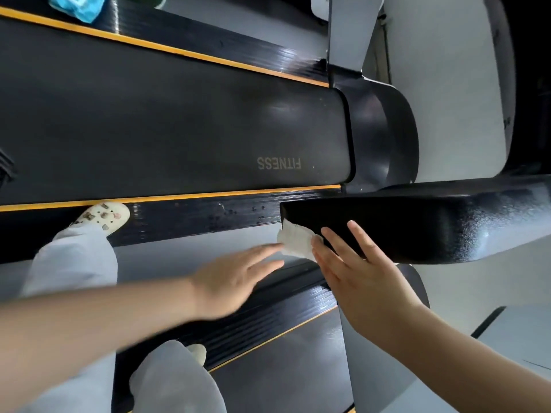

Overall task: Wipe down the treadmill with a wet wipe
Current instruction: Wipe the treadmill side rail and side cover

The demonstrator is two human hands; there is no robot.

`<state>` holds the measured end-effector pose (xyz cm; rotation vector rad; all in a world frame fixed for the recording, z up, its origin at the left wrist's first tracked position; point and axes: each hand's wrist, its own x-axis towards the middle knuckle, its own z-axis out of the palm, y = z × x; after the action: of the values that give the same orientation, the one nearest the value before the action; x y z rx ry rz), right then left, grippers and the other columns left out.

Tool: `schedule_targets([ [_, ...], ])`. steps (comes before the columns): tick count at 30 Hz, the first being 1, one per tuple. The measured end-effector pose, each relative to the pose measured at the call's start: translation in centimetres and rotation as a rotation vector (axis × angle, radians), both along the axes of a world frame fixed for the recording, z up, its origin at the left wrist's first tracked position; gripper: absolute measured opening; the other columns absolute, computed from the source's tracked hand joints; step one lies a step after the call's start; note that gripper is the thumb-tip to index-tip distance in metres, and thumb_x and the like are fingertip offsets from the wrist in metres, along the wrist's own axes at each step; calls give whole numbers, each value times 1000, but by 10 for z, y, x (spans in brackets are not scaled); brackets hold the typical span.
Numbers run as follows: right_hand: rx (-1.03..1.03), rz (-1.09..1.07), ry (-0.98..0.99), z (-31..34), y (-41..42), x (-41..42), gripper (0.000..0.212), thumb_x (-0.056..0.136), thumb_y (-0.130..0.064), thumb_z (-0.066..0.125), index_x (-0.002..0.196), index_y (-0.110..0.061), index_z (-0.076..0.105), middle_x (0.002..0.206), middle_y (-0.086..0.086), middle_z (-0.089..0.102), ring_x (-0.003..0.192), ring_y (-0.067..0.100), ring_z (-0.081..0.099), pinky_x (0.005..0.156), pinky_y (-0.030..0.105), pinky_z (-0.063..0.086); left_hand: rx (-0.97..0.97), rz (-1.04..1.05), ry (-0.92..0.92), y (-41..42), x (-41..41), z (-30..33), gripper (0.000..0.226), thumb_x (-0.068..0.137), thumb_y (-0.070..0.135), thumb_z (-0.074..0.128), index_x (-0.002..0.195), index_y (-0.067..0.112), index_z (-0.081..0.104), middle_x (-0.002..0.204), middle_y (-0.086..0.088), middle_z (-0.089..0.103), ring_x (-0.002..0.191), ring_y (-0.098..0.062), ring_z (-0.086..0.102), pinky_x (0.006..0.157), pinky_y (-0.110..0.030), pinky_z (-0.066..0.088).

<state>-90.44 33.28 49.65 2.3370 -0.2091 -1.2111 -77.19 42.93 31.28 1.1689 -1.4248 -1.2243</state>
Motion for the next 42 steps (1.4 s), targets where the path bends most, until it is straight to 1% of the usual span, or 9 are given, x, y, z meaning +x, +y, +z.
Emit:
schedule_targets([
  [4, -16, 104, 119, -3, 1, 6, 65, 89, -39, 39, 143, -4, 29, 155, 16, 20, 143, 37, 13, 99, 62, -30, 668, 169, 628, 17, -58, 57, 48, 99, 43, 34, 139, 45, 6, 155, 18, 2, 143, 3, 3, 119, -25, 6],
  [8, 33, -45, -30, -8, -6, 8, 67, 66, -39, 69, 123, -5, 60, 137, 14, 52, 131, 35, 42, 113, 55, -9, 852, 365, 924, -17, -82, 85, 53, 100, 45, 25, 149, 25, 18, 153, 9, 21, 142, -9, 20, 113, -21, 20],
  [12, 187, -166, -220, -18, -10, 5, 88, 45, -30, 83, 121, 3, 52, 124, 18, 61, 122, 37, 52, 114, 50, 2, 954, 493, 1296, -47, -88, 84, 81, 77, 73, 47, 146, 34, 27, 146, 10, 41, 134, -9, 37, 116, -36, 22],
  [17, 211, -296, -281, -20, -7, 12, 69, 53, -27, 77, 114, 2, 65, 124, 16, 62, 120, 36, 54, 114, 48, 3, 958, 629, 1150, -64, -85, 72, 33, 102, 43, 25, 120, 32, 50, 113, 11, 61, 102, 0, 57, 91, -24, 42],
  [21, 130, -326, -279, -15, -7, 18, 58, 88, -21, 18, 116, -2, 65, 133, 12, 56, 126, 32, 47, 115, 51, 1, 1020, 642, 1019, -72, -65, 62, 37, 104, 35, 25, 118, 23, 57, 112, 6, 63, 104, -8, 57, 90, -25, 40],
  [29, 7, -431, -371, -7, -19, 27, 59, 81, -21, 24, 119, 0, 63, 132, 17, 56, 123, 35, 51, 113, 53, 6, 1066, 508, 690, -93, -34, 39, 20, 101, 21, 38, 90, 15, 54, 77, 4, 53, 70, -10, 51, 53, -11, 36],
  [32, -10, -466, -377, -4, -20, 29, 59, 81, -21, 25, 122, 0, 62, 131, 17, 57, 122, 35, 52, 113, 53, 5, 1135, 479, 825, -102, -22, 32, 36, 100, 10, 27, 72, 13, 49, 80, -10, 49, 66, -26, 48, 75, -25, 43],
  [36, -27, -508, -378, -1, -22, 31, 57, 81, -22, 27, 120, -2, 64, 131, 16, 57, 122, 35, 52, 113, 53, 7, 1130, 340, 1001, -113, -4, 30, 29, 95, 27, 48, 111, 8, 65, 102, -8, 69, 88, -24, 66, 88, -31, 51],
  [42, -47, -558, -370, -1, -21, 35, 54, 82, -24, 31, 118, -3, 65, 130, 16, 58, 121, 36, 53, 114, 53, 6, 1051, 144, 696, -132, 7, 30, 25, 100, 23, 39, 108, 26, 63, 126, -7, 56, 115, -23, 50, 97, -33, 39],
])
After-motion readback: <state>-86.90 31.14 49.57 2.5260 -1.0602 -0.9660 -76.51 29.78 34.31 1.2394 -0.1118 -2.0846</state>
